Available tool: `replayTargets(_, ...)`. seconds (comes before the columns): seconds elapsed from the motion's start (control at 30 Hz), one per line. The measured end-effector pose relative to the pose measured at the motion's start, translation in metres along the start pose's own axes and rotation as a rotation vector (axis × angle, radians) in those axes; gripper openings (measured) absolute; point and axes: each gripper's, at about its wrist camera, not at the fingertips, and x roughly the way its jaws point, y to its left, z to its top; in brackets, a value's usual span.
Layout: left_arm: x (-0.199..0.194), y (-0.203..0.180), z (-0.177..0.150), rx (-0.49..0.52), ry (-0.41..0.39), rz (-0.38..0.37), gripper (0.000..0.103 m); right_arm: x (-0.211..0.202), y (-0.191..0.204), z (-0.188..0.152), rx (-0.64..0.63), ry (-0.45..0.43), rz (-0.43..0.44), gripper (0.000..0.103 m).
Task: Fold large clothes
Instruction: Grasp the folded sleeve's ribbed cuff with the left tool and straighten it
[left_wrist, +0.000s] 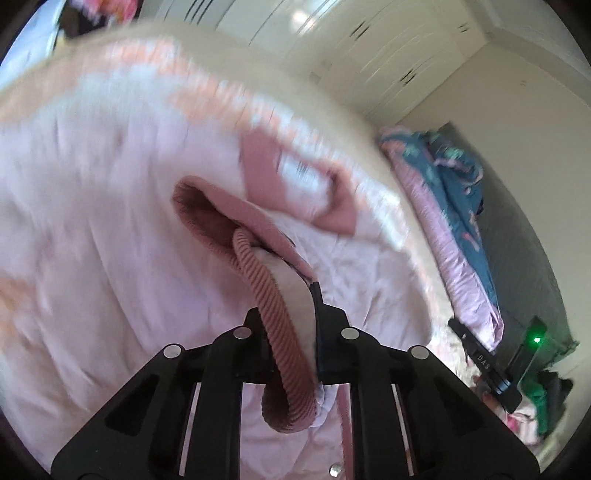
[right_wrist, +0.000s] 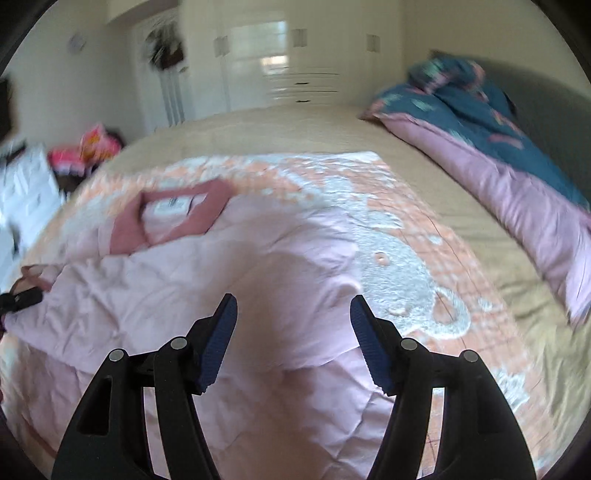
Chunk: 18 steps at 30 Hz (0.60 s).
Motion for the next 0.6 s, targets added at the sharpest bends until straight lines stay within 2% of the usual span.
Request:
replayTargets(0.07, -0.015, -0.006, 0.015, 0.062, -0.084, 0.037, 0.007, 0.001, -0.008, 0.002, 0.031, 0.003, 0.028, 0.065)
replayTargets(0.13, -0.016, 0.006, 0.025, 0.054, -0.099, 0.046, 0.007, 0.007, -0.009, 0.004, 0.021, 0.014, 0.031, 0.065)
replayTargets(0.2, -0.005, 0.018, 0.027, 0.047, -0.077, 0.071, 0.007, 0.016, -0.006, 0.005, -0.006, 0.029, 0.019, 0.065)
replayTargets(0.37, 0.026, 0.059, 0.018, -0.01, 0.027, 0.168, 0.007, 0.034, 0.009, 0.006, -0.072, 0.071, 0.059, 0.065)
replayTargets(0.6, 0.037, 0.069, 0.004, 0.013, 0.067, 0.239, 0.01, 0.047, 0.039, 0.001, -0.165, 0.122, 0.136, 0.065)
